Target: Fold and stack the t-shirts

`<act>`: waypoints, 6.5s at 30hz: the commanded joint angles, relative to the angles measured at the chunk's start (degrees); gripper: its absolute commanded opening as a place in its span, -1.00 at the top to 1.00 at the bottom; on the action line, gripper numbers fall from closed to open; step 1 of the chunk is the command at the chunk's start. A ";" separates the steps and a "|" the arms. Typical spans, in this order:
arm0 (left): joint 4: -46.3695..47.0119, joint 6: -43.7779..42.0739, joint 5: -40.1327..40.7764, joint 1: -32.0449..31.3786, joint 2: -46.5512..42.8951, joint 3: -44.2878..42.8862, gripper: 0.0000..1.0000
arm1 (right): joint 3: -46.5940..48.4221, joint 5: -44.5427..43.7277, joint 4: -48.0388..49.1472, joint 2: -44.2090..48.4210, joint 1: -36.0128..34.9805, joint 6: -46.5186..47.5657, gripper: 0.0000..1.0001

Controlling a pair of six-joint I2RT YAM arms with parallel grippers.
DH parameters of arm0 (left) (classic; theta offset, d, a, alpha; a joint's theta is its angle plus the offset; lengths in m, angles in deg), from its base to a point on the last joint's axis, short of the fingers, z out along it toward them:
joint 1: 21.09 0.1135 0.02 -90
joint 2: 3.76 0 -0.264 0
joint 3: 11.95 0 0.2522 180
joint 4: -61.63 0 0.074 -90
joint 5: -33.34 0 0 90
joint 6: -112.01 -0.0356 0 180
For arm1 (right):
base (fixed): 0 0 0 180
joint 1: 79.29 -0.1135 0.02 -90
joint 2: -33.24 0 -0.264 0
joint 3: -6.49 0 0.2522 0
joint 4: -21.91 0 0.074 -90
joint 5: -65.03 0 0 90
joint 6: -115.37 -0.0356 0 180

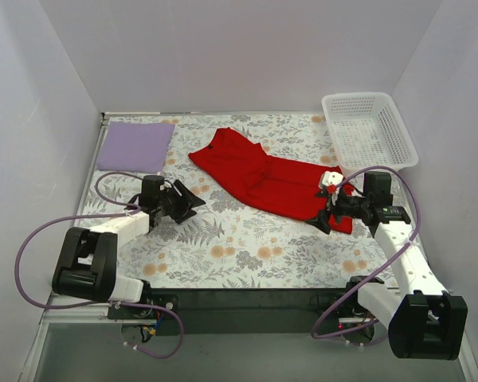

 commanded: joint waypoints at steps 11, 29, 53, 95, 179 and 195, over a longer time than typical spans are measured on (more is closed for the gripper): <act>2.27 0.09 1.92 -1.06 2.98 -2.77 -0.09 | 0.34 2.83 1.95 -0.99 2.14 -0.14 -0.96; -0.01 5.54 8.94 -2.46 10.88 -8.56 0.00 | 0.52 2.66 1.95 -2.14 2.84 -0.14 -0.96; -14.25 12.58 15.63 -4.92 36.90 -37.30 0.39 | 0.61 2.92 1.69 -1.87 3.72 0.04 -0.96; -17.07 -26.88 8.86 5.97 -15.17 -19.22 -0.61 | 1.84 -27.72 -13.97 -2.66 -9.35 13.60 -0.86; -16.45 -7.64 18.70 1.76 37.24 -42.48 0.24 | 28.03 -2.44 -4.91 -39.84 -4.37 -18.16 -0.29; -29.29 -17.30 18.65 3.34 55.71 -74.30 0.66 | 27.24 -2.79 -5.08 -39.40 -3.66 -15.88 -0.29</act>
